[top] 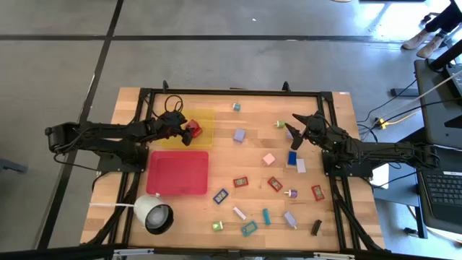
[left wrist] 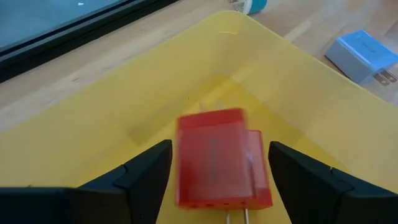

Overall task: Pick & Place Office items
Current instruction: Put the blue charger adapter into the yellow bin

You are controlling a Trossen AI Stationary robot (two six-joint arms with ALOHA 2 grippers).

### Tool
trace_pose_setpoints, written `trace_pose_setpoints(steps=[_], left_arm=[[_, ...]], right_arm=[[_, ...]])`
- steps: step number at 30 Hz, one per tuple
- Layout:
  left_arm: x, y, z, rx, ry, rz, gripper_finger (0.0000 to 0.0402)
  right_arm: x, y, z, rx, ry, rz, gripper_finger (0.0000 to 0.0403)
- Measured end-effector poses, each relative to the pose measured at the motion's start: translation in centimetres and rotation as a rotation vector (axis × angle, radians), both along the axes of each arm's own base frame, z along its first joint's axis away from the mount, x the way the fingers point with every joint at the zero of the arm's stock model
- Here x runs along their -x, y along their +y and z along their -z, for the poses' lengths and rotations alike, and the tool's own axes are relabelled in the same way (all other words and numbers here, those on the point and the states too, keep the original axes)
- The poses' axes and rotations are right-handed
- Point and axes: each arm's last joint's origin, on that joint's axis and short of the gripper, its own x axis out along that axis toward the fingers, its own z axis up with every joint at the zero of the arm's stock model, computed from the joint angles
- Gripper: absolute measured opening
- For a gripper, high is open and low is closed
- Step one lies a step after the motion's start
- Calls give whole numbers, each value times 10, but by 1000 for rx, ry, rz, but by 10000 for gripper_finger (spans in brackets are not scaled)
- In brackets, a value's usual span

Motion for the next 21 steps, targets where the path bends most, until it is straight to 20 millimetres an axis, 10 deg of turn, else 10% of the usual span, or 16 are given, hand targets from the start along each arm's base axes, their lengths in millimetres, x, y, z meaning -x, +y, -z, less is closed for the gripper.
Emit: trace_pose_setpoints(steps=[21], left_arm=[[-27,-4,-38,-274,-364,248,287]], right_arm=[[0,0,0,0,0,0,269]])
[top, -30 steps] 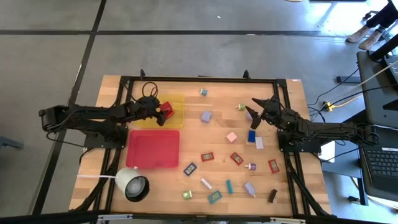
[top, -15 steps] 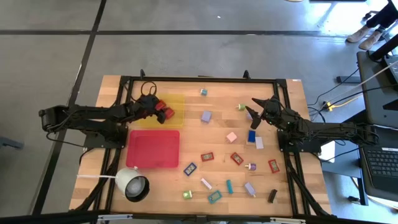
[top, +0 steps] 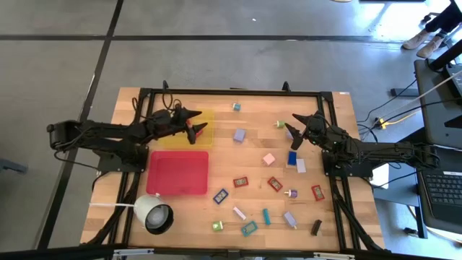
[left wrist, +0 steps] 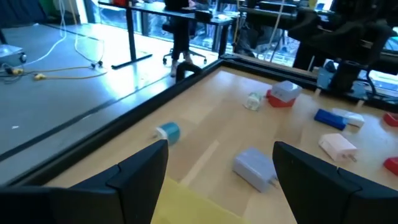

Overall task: Pick & Place Office items
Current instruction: Put the blue charger adapter into the yellow bin

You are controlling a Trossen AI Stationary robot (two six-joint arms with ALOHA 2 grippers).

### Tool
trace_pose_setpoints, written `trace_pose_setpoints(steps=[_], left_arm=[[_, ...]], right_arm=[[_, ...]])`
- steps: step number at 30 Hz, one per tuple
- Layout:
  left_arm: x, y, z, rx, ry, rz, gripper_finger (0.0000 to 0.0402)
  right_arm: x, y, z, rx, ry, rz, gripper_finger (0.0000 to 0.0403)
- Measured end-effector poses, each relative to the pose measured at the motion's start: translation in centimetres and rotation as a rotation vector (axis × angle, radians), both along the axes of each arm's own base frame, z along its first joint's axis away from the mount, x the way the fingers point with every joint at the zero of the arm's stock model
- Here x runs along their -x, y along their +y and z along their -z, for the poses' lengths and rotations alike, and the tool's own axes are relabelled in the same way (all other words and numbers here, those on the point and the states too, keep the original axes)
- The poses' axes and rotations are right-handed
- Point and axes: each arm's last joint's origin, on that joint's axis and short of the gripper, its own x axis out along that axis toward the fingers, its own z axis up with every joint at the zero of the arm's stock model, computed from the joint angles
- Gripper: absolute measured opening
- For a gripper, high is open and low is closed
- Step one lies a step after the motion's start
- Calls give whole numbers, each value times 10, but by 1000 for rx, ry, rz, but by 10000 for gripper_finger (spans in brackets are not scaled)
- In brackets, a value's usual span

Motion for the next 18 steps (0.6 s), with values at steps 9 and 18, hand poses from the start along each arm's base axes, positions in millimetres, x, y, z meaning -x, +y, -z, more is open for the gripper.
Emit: trace_pose_setpoints(steps=[9,18], left_arm=[[-46,-3,5,-2,50,4,287],[-107,11,14,131,114,14,288]], right_arm=[[0,0,0,0,0,0,269],[0,0,0,0,-1,-3,269]])
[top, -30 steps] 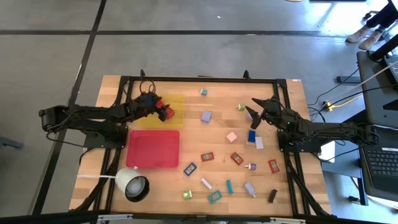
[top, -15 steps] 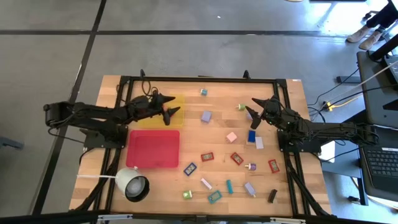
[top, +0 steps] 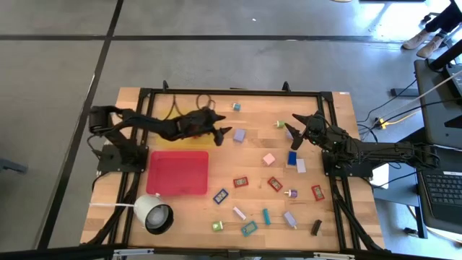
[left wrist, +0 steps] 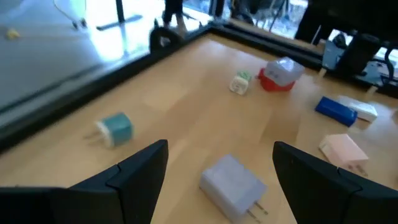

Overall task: Pick & Place Office items
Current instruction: Put the blue charger adapter into the yellow bin

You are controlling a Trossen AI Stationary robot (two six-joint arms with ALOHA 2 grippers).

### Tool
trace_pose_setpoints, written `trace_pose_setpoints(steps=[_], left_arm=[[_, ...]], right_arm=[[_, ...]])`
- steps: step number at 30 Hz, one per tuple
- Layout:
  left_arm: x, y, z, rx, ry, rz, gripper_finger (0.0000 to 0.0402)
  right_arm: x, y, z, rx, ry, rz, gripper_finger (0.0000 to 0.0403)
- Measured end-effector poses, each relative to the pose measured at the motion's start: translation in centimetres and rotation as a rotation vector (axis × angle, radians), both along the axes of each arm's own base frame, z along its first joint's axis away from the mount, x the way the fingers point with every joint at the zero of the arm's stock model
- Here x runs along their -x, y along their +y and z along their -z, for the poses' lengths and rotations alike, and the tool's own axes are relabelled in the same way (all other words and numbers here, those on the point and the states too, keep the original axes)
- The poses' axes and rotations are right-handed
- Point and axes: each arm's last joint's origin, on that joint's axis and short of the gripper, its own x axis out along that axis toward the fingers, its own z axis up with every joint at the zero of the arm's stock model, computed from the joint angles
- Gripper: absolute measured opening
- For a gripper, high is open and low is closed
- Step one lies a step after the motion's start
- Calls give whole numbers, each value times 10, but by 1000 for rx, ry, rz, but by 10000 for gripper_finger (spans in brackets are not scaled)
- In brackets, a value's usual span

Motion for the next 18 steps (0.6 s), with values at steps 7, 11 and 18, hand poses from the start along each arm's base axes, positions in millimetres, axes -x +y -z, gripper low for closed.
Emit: trace_pose_setpoints(steps=[7,11,18], left_arm=[[-41,3,12,89,222,27,288],[-61,2,15,119,315,48,288],[-74,5,10,203,338,-5,288]], right_arm=[[0,0,0,0,0,1,269],[0,0,0,0,1,1,269],[0,0,0,0,0,4,269]])
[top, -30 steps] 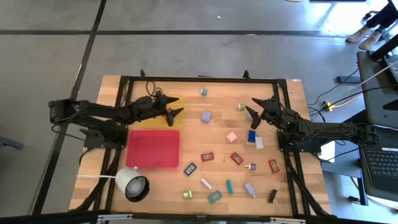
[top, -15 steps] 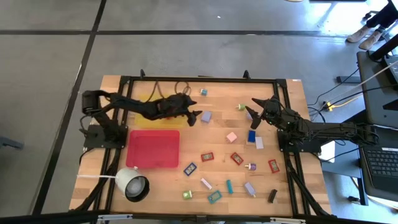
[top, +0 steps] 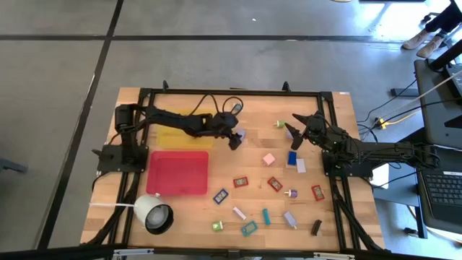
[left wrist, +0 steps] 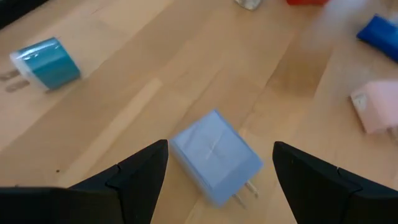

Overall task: Pick & Place Office items
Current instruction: Put the blue charger adapter into the yellow bin

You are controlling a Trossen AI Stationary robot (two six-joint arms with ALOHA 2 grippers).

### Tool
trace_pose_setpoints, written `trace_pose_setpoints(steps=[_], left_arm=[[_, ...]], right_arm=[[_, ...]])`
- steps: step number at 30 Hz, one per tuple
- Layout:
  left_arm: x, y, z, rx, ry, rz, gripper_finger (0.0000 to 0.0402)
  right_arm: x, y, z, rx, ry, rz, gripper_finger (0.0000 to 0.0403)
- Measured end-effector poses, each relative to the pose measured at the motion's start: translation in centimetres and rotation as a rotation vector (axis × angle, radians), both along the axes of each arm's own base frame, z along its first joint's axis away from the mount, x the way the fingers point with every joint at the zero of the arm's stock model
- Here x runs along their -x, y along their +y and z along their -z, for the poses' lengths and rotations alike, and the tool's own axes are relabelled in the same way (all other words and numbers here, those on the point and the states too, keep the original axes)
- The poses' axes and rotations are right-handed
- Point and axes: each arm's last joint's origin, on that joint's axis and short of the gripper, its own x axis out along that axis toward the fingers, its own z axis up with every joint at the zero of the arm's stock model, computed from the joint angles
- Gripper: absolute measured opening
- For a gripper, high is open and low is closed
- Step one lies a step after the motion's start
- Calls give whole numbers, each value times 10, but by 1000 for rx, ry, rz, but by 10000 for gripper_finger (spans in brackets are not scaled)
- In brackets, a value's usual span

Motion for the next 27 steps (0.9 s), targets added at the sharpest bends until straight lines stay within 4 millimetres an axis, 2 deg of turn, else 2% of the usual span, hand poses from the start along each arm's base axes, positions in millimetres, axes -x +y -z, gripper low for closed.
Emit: trace_pose_setpoints(steps=[6,13,16,22,27], left_arm=[[1,2,0,51,-33,-109,288],[1,0,0,27,-43,-196,288],[2,1,9,32,-10,-266,288],[-10,1,18,49,-88,-227,288],[-14,-2,23,29,-64,-209,287]], right_arm=[[0,0,0,0,0,-1,269],[0,0,0,0,0,0,269],[0,0,0,0,0,-1,269],[0,0,0,0,1,-1,269],[0,0,0,0,1,-1,269]])
